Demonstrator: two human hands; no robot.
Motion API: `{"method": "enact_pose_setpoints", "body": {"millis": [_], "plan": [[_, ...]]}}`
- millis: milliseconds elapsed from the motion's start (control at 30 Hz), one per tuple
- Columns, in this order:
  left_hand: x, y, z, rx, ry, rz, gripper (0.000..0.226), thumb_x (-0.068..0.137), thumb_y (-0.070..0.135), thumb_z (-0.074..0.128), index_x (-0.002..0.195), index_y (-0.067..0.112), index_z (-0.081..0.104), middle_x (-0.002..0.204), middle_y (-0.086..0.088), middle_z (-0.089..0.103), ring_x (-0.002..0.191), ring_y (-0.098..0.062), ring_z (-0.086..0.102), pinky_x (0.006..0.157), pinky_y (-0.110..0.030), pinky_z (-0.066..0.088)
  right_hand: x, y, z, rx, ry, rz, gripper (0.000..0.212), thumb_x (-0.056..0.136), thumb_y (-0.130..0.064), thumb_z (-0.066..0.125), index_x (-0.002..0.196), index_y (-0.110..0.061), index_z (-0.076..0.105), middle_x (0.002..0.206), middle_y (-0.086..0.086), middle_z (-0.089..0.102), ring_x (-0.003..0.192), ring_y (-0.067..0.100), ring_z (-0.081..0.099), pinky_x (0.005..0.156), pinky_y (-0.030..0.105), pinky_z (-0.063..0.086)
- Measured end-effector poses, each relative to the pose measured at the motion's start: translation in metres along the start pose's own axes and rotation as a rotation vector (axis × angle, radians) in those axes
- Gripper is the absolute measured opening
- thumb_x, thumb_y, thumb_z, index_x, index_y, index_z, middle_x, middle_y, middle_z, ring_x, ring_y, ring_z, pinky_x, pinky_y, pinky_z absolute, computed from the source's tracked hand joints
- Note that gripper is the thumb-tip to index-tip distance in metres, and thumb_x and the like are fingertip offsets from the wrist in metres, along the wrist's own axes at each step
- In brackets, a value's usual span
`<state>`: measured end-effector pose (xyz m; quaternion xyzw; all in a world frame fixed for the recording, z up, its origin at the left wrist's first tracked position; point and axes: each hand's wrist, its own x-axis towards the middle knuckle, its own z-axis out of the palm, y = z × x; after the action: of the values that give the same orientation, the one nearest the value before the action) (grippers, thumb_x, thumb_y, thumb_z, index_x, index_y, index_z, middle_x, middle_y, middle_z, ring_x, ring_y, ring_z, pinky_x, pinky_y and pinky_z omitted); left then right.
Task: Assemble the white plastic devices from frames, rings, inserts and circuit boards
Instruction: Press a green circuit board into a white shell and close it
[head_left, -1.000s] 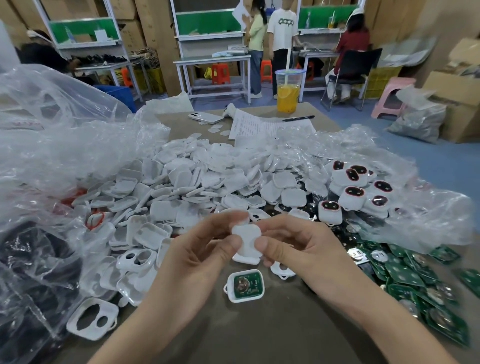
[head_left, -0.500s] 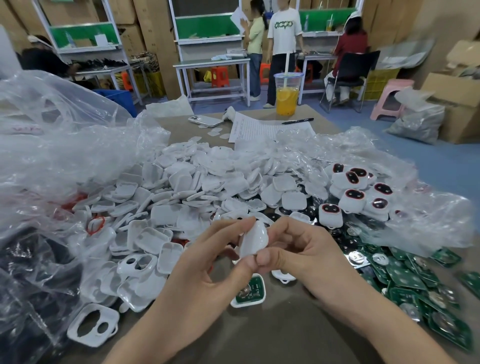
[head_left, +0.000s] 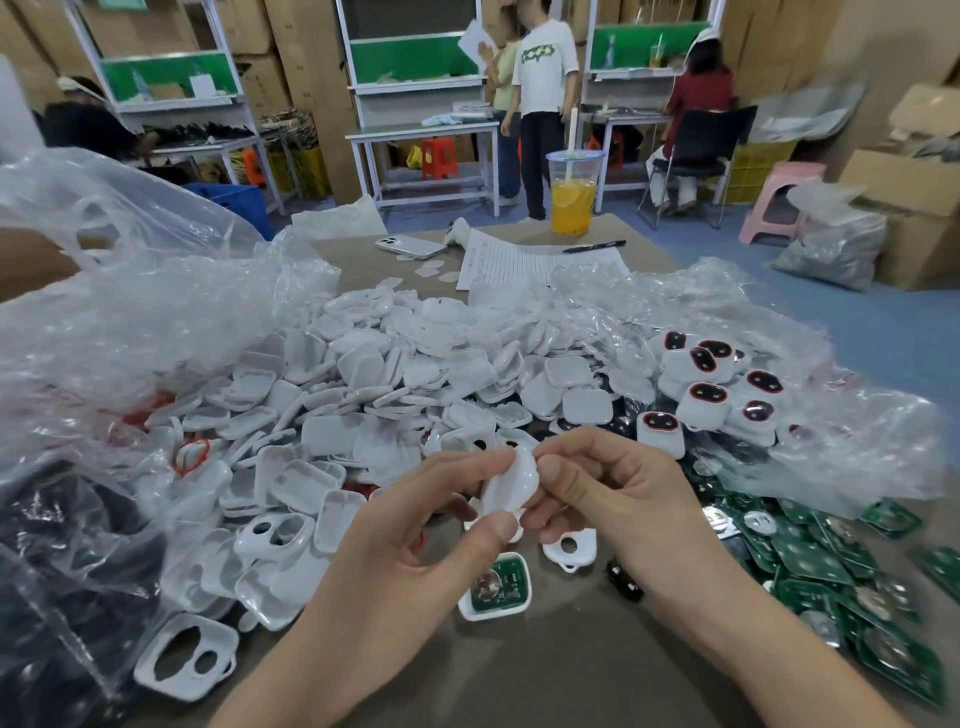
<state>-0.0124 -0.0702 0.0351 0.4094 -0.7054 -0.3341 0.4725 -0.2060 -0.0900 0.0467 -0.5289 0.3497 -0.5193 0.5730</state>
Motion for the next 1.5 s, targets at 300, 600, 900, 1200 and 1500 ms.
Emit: {"method": "enact_pose_setpoints", "body": {"millis": [300, 600, 900, 1200, 1500], "plan": [[0.000, -0.007, 0.000, -0.011, -0.014, 0.003, 0.036, 0.085, 0.047, 0.067, 0.120, 0.050, 0.067, 0.118, 0.008, 0.070, 0.104, -0.024, 0.068, 0.085, -0.037, 0.055, -0.002, 0.002, -0.003, -0.089, 0.011, -0.060, 0.015, 0.083, -0.031, 0.077, 0.091, -0.018, 0.077, 0.077, 0.010, 0.075, 0.062, 0.018, 0.068, 0.059, 0.024, 0.055], [0.000, -0.005, -0.002, 0.064, -0.018, 0.022, 0.034, 0.087, 0.048, 0.065, 0.121, 0.052, 0.066, 0.121, 0.014, 0.069, 0.105, -0.014, 0.068, 0.082, -0.027, 0.055, -0.005, 0.000, -0.001, -0.196, -0.004, -0.092, 0.006, 0.087, -0.029, 0.074, 0.091, -0.025, 0.075, 0.081, 0.005, 0.075, 0.063, 0.016, 0.069, 0.059, 0.021, 0.053], [-0.006, -0.014, -0.026, 0.356, 0.028, 0.092, 0.028, 0.091, 0.039, 0.070, 0.119, 0.039, 0.068, 0.119, 0.023, 0.067, 0.104, 0.000, 0.064, 0.088, -0.007, 0.041, -0.014, 0.005, -0.017, -0.822, -0.082, -0.147, 0.023, 0.084, -0.054, 0.068, 0.106, -0.050, 0.062, 0.108, -0.037, 0.059, 0.105, -0.007, 0.055, 0.084, 0.003, 0.037], [-0.023, -0.016, -0.031, 0.661, -0.195, 0.157, 0.033, 0.092, 0.055, 0.060, 0.120, 0.040, 0.068, 0.119, 0.032, 0.061, 0.114, 0.004, 0.057, 0.096, -0.021, 0.041, -0.013, 0.015, -0.022, -1.135, -0.341, -0.128, 0.058, 0.068, -0.069, 0.072, 0.115, -0.053, 0.042, 0.122, -0.045, 0.031, 0.124, -0.013, 0.030, 0.098, 0.006, 0.028], [-0.022, -0.010, -0.027, 0.693, -0.268, 0.186, 0.028, 0.093, 0.051, 0.057, 0.114, 0.038, 0.070, 0.119, 0.030, 0.063, 0.117, 0.012, 0.050, 0.101, -0.016, 0.035, -0.013, 0.017, -0.019, -1.127, -0.359, -0.115, 0.046, 0.074, -0.064, 0.070, 0.109, -0.054, 0.044, 0.116, -0.039, 0.037, 0.124, -0.010, 0.032, 0.094, 0.010, 0.035]]}}
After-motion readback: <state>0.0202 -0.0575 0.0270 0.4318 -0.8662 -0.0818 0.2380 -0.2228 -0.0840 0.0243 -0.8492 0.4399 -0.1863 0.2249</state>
